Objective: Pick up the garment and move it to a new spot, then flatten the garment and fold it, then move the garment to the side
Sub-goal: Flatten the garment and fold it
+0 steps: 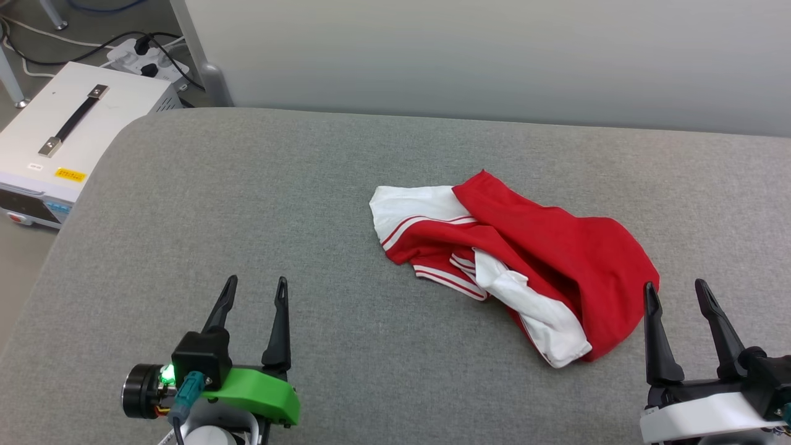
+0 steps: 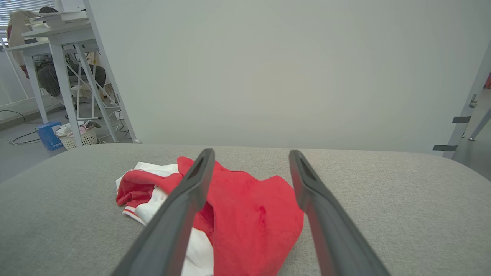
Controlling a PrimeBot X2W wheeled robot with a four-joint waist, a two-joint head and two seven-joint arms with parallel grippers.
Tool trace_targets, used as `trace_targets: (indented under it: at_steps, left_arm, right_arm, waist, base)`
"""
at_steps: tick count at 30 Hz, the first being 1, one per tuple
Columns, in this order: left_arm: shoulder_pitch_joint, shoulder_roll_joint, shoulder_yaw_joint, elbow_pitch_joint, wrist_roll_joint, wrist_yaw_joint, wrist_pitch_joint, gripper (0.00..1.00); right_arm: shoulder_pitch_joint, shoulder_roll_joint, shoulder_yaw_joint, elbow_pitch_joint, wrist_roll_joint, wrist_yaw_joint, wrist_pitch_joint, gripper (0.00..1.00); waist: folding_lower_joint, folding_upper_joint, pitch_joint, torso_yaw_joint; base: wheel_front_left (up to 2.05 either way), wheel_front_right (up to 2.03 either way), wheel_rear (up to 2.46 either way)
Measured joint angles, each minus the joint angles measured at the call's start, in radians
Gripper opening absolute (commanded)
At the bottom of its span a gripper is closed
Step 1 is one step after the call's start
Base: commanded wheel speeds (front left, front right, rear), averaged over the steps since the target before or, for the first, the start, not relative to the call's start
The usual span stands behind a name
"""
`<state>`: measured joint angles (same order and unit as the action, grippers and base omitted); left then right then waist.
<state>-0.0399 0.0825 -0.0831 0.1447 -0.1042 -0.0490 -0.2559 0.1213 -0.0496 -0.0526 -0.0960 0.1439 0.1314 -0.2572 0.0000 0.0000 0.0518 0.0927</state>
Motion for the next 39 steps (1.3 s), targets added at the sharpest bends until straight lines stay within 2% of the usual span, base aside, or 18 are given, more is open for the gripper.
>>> trace_targets:
  at_steps: [5, 9, 11, 16, 19, 22, 25, 29, 35, 39]
  left_arm:
    - [0.000, -0.010, 0.011, 0.003, 0.008, -0.006, 0.000, 1.00]
    - [0.000, -0.015, 0.014, 0.004, 0.012, -0.010, 0.000, 1.00]
    - [0.000, -0.016, 0.017, 0.002, 0.016, -0.013, 0.000, 1.00]
    - [-0.001, -0.020, 0.021, 0.001, 0.020, -0.017, 0.000, 1.00]
    - [-0.002, -0.021, 0.023, 0.003, 0.021, -0.018, 0.000, 1.00]
    - [-0.002, -0.024, 0.023, 0.007, 0.023, -0.021, 0.000, 1.00]
    - [-0.003, -0.024, 0.025, 0.008, 0.023, -0.023, 0.000, 1.00]
    - [-0.003, -0.026, 0.023, 0.006, 0.023, -0.023, 0.000, 1.00]
    - [-0.015, -0.027, 0.022, 0.003, 0.023, -0.023, 0.000, 1.00]
    - [-0.035, -0.027, 0.018, 0.001, 0.023, -0.023, 0.000, 1.00]
  right_arm:
    - [-0.024, 0.000, -0.003, -0.015, -0.011, 0.000, 0.000, 1.00]
    - [-0.113, -0.003, 0.005, -0.063, -0.058, 0.000, -0.001, 1.00]
    - [-0.174, -0.025, 0.010, -0.090, -0.058, 0.000, -0.002, 1.00]
    - [-0.316, -0.154, 0.091, -0.086, -0.021, 0.000, -0.003, 1.00]
    - [-0.376, -0.264, 0.212, -0.011, 0.039, 0.000, -0.002, 1.00]
    - [-0.440, -0.379, 0.375, 0.053, 0.167, 0.000, 0.001, 1.00]
    - [-0.530, -0.490, 0.521, 0.063, 0.270, 0.000, 0.080, 1.00]
    - [-0.646, -0.607, 0.722, 0.054, 0.422, 0.000, 0.268, 1.00]
    - [-0.772, -0.695, 0.937, 0.031, 0.584, 0.000, 0.549, 1.00]
    - [-0.831, -0.720, 1.025, 0.043, 0.646, 0.000, 0.681, 1.00]
  waist:
    - [0.0000, 0.0000, 0.001, 0.000]
    - [0.0000, 0.0000, 0.007, 0.003]
    - [0.0000, 0.0000, 0.014, 0.005]
    - [0.0000, 0.0000, 0.034, 0.005]
    - [0.0000, 0.0000, 0.040, 0.008]
    - [0.0000, 0.0000, 0.041, 0.014]
    - [0.0000, 0.0000, 0.044, 0.018]
    - [0.0000, 0.0000, 0.053, 0.023]
    - [0.0000, 0.0000, 0.081, 0.029]
    - [0.0000, 0.0000, 0.105, 0.037]
  base:
    - [0.00, 0.00, 0.00]
    - [0.00, 0.00, 0.00]
    - [0.00, 0.00, 0.00]
    - [0.00, 0.00, 0.00]
    - [0.00, 0.00, 0.00]
    - [0.00, 0.00, 0.00]
    - [0.00, 0.00, 0.00]
    - [0.00, 0.00, 0.00]
    - [0.00, 0.00, 0.00]
    - [0.00, 0.00, 0.00]
